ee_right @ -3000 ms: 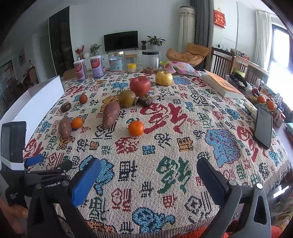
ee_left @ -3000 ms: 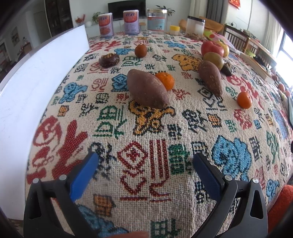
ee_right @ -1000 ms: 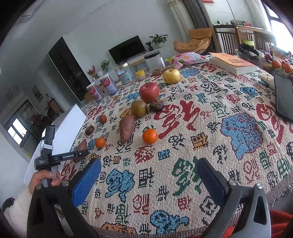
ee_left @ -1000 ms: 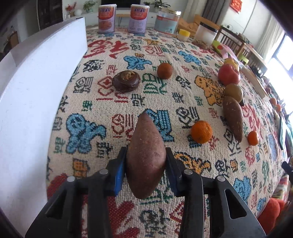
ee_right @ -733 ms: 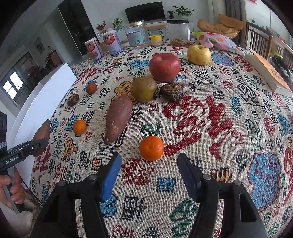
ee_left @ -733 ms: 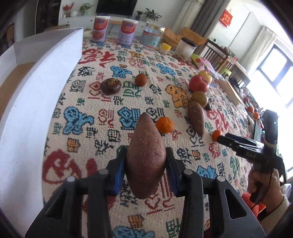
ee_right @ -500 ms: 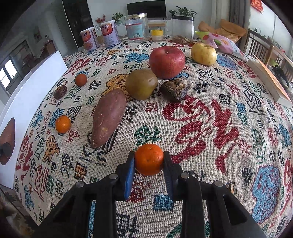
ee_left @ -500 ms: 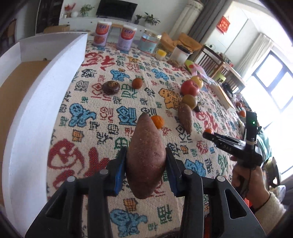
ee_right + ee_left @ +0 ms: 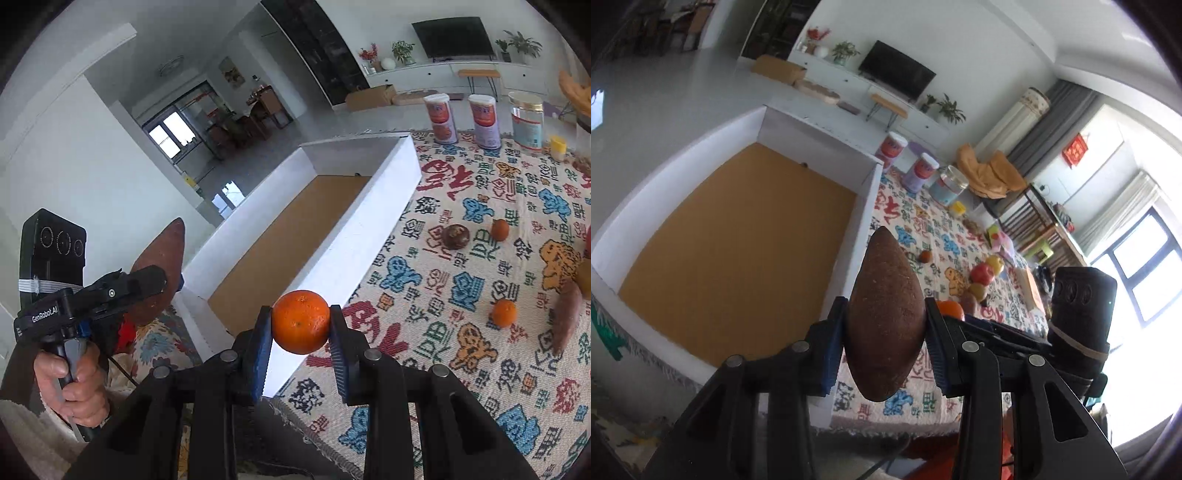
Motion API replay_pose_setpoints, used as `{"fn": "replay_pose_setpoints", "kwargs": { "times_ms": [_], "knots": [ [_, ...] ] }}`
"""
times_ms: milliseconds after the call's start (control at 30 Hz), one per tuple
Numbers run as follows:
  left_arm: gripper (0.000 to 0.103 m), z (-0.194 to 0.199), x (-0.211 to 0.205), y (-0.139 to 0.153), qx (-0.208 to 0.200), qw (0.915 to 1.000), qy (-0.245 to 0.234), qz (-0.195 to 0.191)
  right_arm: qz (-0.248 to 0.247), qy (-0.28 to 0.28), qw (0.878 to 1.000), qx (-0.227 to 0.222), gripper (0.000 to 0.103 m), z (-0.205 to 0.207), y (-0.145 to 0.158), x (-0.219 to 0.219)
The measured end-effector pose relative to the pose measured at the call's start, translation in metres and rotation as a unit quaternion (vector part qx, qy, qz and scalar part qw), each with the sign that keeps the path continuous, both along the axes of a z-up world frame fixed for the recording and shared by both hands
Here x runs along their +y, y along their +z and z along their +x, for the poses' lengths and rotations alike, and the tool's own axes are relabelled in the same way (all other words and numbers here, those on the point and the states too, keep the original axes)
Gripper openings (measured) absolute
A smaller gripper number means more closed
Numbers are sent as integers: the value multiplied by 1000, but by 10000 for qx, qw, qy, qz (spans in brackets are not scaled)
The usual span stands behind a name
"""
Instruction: Organize fruits
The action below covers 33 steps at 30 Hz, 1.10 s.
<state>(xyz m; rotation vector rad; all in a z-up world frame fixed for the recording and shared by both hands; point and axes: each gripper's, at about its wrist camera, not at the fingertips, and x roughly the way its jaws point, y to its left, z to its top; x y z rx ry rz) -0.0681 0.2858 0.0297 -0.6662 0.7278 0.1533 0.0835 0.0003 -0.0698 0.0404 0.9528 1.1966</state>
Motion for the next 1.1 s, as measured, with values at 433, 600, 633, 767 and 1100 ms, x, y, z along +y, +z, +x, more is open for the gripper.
{"fn": "replay_pose_setpoints", "kwargs": {
  "times_ms": [433, 600, 633, 767, 1100],
  "knots": [
    [46, 18, 65, -103, 1541, 9789, 1015, 876, -866, 453, 9952, -108, 32, -10, -53, 158],
    [87, 19, 59, -95, 1361, 9797, 1088, 987, -737, 130, 9971, -128, 64, 1, -54, 139],
    [87, 20, 55, -92, 1293, 9803, 1061, 1051, -663, 6, 9977, -155, 67, 4, -51, 128],
    [89, 35, 19, -76, 903, 9868, 690, 1153, -429, -695, 9945, -659, 92, 14, -36, 55],
    [98, 140, -153, -104, 852, 9809, -1262, 1210, -2205, -4718, 8461, -1139, 98, 102, -88, -230]
  ]
}}
